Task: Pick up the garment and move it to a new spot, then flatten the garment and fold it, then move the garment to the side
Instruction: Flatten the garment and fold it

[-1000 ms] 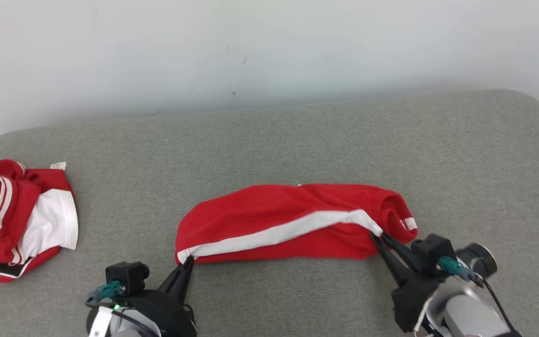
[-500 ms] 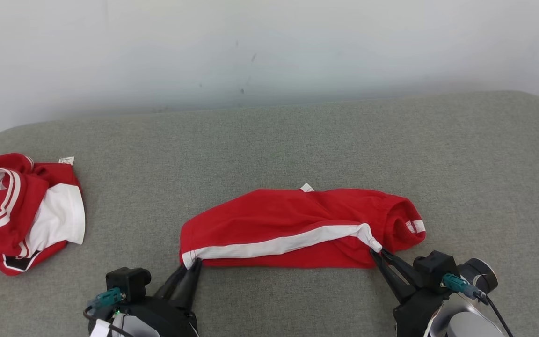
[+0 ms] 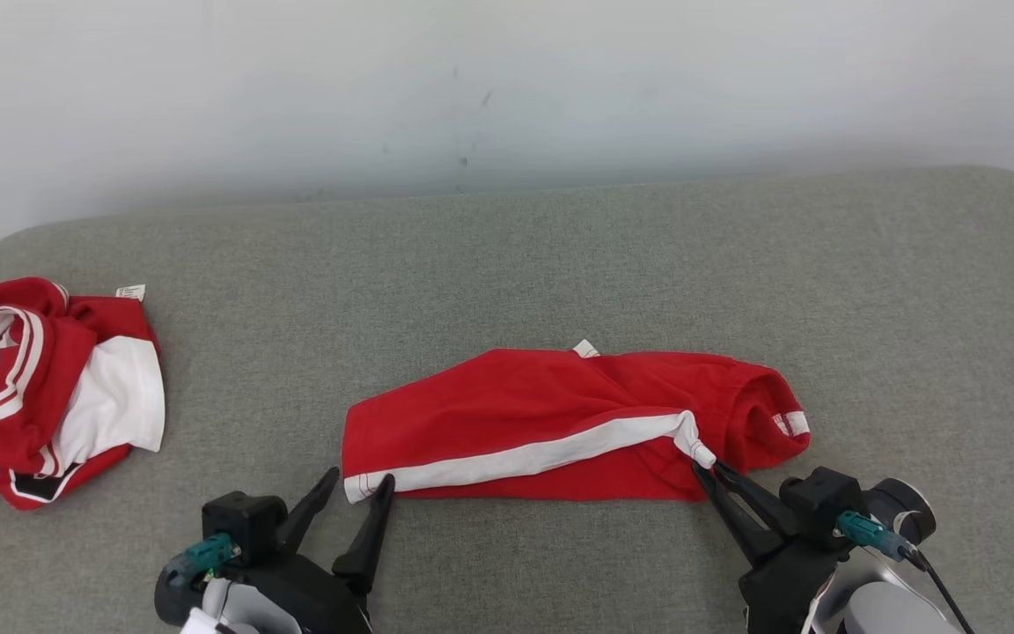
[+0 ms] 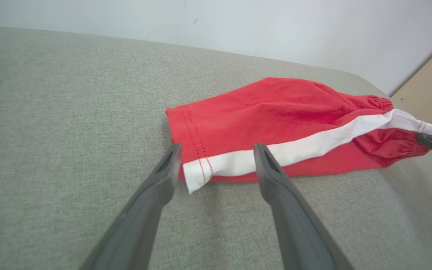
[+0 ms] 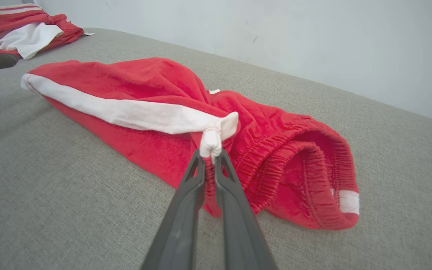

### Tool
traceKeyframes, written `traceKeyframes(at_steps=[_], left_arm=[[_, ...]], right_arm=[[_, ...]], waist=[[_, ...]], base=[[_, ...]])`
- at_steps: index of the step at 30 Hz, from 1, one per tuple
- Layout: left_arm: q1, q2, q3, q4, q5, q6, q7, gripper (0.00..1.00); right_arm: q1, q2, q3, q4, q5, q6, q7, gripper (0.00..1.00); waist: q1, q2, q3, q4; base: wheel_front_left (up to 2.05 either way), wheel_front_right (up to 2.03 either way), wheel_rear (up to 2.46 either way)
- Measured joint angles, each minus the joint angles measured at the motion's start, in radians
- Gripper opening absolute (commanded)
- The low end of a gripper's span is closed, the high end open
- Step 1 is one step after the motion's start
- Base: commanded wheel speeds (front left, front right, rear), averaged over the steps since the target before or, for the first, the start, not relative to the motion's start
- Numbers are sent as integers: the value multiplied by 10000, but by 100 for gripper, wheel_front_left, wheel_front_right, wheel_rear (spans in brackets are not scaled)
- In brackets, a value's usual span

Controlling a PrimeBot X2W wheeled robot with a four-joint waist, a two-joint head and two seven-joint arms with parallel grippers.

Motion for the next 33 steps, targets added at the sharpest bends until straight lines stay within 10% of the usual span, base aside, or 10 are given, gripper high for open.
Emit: traceKeyframes(at_steps=[20,23,29,33], left_arm=[[12,17,-171,213,117,349,372,100],[12,-96,-163,199,56,326,401,43],[12,-84,-98,270,-27,328,403,2],[12,-67,61,322,-92,339,403,0]], right_arm=[[-71,-282,127,-234,113,10,-67,0],[-108,-326,148,-244,182,10,-67,0],[-226,-362,203,-257,211,10,-69,0],[-227,-391,245,-257,251,10,-69,0]], waist=[[0,0,209,-250],[0,0,222,-257],[1,0,203,-255],[0,0,155,-253]], base=[[0,0,0],[0,0,0],[0,0,0],[0,0,0]])
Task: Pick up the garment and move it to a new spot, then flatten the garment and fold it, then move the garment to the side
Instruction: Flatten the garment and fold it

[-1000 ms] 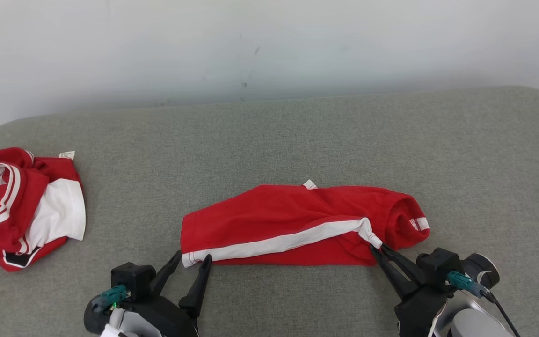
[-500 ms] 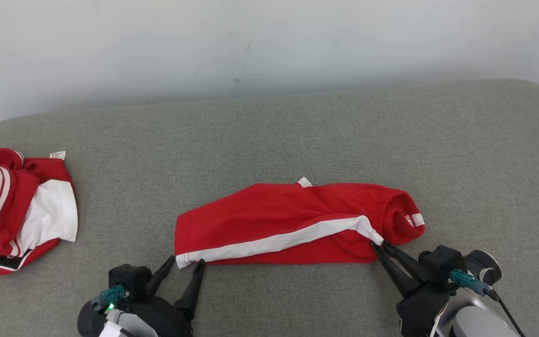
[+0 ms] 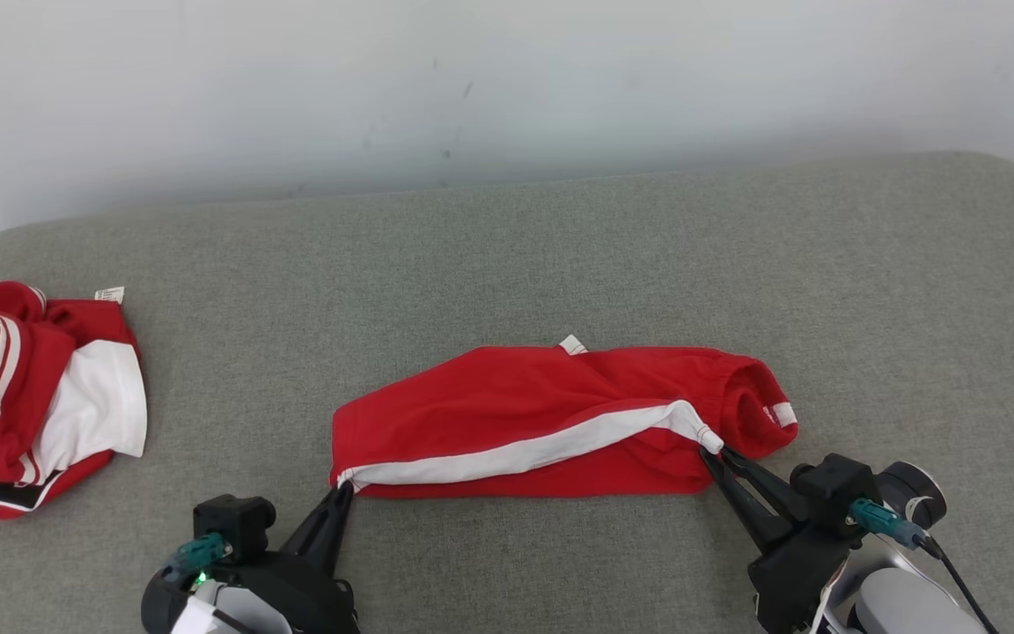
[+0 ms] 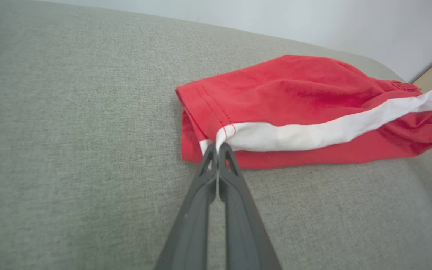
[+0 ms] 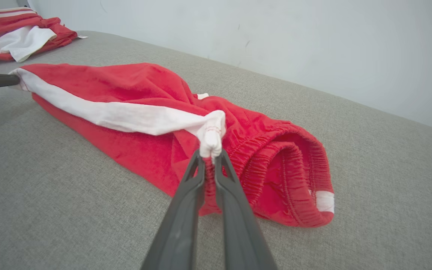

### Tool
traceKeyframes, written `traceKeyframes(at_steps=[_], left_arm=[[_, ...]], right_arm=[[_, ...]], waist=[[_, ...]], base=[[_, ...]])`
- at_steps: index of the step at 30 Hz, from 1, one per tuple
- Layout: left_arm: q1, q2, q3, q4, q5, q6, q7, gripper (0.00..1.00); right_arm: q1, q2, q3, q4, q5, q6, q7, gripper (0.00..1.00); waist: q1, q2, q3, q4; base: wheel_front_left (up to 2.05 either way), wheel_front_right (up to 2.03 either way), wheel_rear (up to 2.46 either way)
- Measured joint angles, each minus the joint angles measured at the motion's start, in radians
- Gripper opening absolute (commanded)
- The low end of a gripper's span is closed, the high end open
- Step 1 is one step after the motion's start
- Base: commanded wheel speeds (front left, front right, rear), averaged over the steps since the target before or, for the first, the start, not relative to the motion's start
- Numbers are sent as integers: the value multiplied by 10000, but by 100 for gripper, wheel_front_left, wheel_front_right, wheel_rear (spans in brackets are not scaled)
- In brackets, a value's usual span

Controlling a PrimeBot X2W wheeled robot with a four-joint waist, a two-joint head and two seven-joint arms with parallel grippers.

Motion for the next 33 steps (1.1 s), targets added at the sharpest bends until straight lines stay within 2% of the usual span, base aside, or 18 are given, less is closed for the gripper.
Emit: traceKeyframes(at_steps=[5,7,8,9,10,22,33], left_arm=[[4,180,201,40,-58,92,-8,0],[10,213,217,50,-59,92,-17,0],[16,213,219,44,-61,92,-17,0],[25,209,219,40,-61,92,-17,0],[40,205,215,31,-61,92,-19,0],[389,142,182,-29,-75,94,-98,0],[394,165,230,-293,-113,176,-109,0]], right_arm=[[-63,-113,35,-6,17,0,0,0],[-116,-140,63,50,82,0,0,35],[-134,-146,117,81,104,0,0,62],[-135,-150,163,100,109,0,0,84],[-132,-150,171,125,165,0,0,100],[654,-203,311,-140,1559,0,165,100],[830,-337,433,-282,1592,-2,706,100]], waist=[[0,0,-74,-10],[0,0,-117,-7],[0,0,-142,-7],[0,-1,-159,-7],[0,0,-173,-8],[0,0,-259,-104],[0,0,-21,-186]], base=[[0,0,0],[0,0,0],[0,0,0],[0,0,0],[0,0,0],[0,0,0],[0,0,0]])
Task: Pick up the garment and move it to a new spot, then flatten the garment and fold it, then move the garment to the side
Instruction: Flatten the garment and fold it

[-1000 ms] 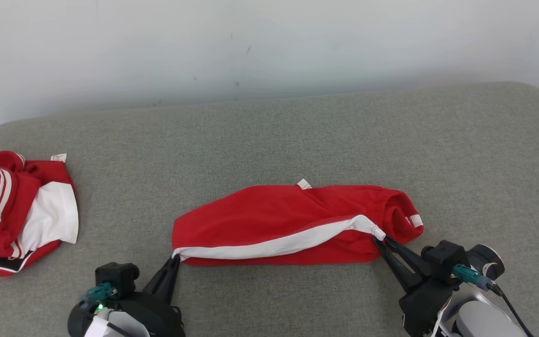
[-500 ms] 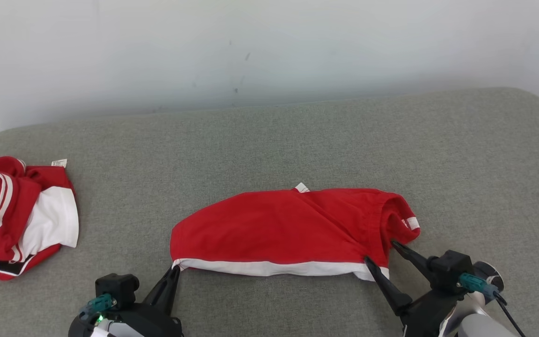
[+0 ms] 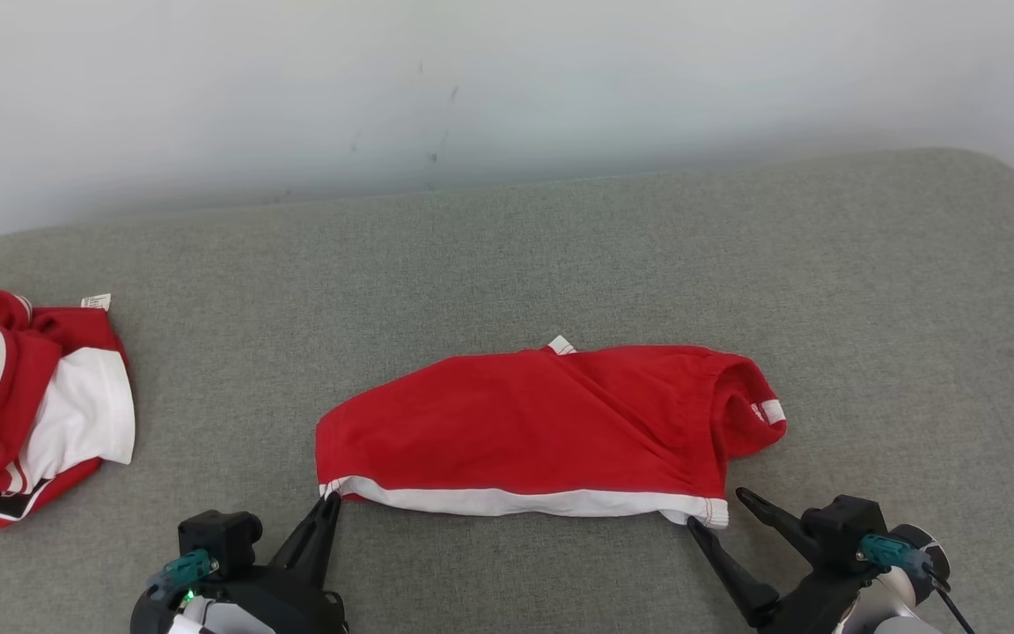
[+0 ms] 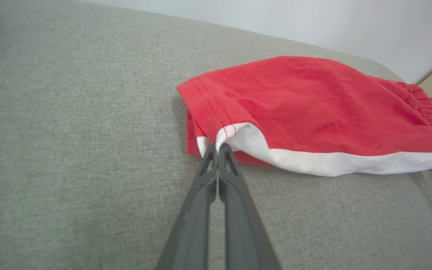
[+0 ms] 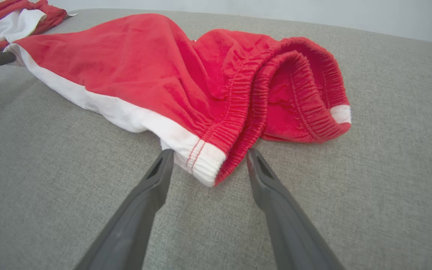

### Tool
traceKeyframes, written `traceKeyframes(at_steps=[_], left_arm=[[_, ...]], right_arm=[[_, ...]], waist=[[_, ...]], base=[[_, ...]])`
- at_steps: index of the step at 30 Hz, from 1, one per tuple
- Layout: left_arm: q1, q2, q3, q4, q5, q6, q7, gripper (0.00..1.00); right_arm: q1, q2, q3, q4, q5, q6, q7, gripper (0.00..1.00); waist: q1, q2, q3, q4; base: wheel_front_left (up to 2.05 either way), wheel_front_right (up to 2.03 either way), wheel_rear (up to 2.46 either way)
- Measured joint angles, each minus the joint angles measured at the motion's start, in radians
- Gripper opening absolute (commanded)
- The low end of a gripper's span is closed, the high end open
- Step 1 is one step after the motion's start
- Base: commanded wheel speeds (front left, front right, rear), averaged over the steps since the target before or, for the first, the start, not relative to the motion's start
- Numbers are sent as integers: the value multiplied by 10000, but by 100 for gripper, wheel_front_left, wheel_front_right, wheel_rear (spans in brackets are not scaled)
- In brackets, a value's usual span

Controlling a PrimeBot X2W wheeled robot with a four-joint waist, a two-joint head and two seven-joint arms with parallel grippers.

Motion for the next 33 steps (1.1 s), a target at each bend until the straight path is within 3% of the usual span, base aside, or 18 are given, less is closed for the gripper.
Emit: traceKeyframes(at_steps=[1,3,5,15,21,25,28,33], left_arm=[[-6,-8,-6,-12,0,0,0,0],[-14,-27,-40,-33,4,0,0,0],[-34,-73,-86,-56,10,0,0,0],[-41,-15,-73,-8,10,0,0,0],[-25,303,-82,-174,102,73,-31,0],[-69,418,-171,-460,130,-130,33,0],[-459,667,-171,-727,140,-541,257,0],[-2837,1120,46,-918,63,-984,1269,0]], right_arm=[[-13,8,2,-4,-2,2,13,100],[-40,21,0,-10,-2,0,86,75],[-88,54,25,-2,-2,-12,171,0],[-269,73,-13,115,-4,-13,351,0],[-496,-107,-393,-19,109,-31,219,0],[-805,-4,-293,-86,142,-27,278,0],[-1466,186,-280,-50,422,-13,585,0],[-3818,802,-596,568,1285,-12,1467,0]], waist=[[0,0,28,3],[0,0,65,20],[0,0,102,59],[0,0,160,232],[0,0,151,240],[0,0,215,134],[0,0,326,1],[0,0,768,-269]], base=[[0,0,0],[0,0,0],[0,0,0],[0,0,0],[0,0,0],[0,0,0],[0,0,0],[0,0,0]])
